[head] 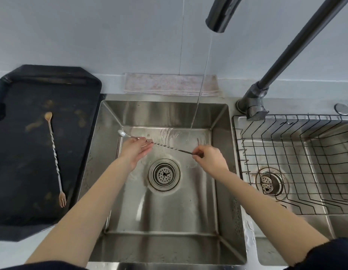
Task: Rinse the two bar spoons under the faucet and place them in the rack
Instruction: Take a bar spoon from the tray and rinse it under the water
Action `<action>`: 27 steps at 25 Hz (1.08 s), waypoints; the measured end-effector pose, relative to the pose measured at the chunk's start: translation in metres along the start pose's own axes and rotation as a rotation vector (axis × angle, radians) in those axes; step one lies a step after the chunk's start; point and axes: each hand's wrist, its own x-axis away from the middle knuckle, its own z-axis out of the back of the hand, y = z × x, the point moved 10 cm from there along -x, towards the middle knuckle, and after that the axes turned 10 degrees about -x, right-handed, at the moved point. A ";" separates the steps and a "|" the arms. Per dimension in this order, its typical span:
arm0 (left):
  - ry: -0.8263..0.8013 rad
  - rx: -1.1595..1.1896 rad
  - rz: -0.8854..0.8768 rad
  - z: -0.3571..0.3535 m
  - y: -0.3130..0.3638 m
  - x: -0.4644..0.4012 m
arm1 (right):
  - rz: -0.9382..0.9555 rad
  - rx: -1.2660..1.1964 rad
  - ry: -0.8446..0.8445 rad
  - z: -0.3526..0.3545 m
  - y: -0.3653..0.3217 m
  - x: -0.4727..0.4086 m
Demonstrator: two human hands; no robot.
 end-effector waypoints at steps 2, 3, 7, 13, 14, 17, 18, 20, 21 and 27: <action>0.034 -0.013 0.076 0.004 -0.026 -0.010 | -0.019 0.069 -0.057 -0.018 0.012 -0.002; 0.043 -0.008 0.116 0.004 -0.039 -0.013 | -0.026 0.112 -0.078 -0.026 0.018 -0.004; 0.050 0.001 0.224 0.003 -0.074 -0.028 | -0.048 0.255 -0.123 -0.048 0.038 -0.008; 0.087 -0.015 0.356 0.014 -0.117 -0.040 | -0.054 0.338 -0.180 -0.072 0.047 -0.014; 0.088 -0.024 0.364 0.015 -0.121 -0.042 | -0.054 0.336 -0.190 -0.075 0.048 -0.014; 0.070 -0.038 0.378 0.014 -0.126 -0.043 | -0.070 0.317 -0.216 -0.082 0.053 -0.016; 0.065 -0.038 0.381 0.013 -0.126 -0.042 | -0.072 0.319 -0.220 -0.083 0.053 -0.016; 0.061 -0.054 0.395 0.013 -0.130 -0.042 | -0.070 0.335 -0.229 -0.084 0.054 -0.016; 0.058 -0.061 0.401 0.013 -0.131 -0.040 | -0.070 0.341 -0.234 -0.083 0.054 -0.015; 0.010 -0.269 0.343 0.019 -0.109 -0.018 | -0.071 0.375 -0.257 -0.076 0.039 -0.001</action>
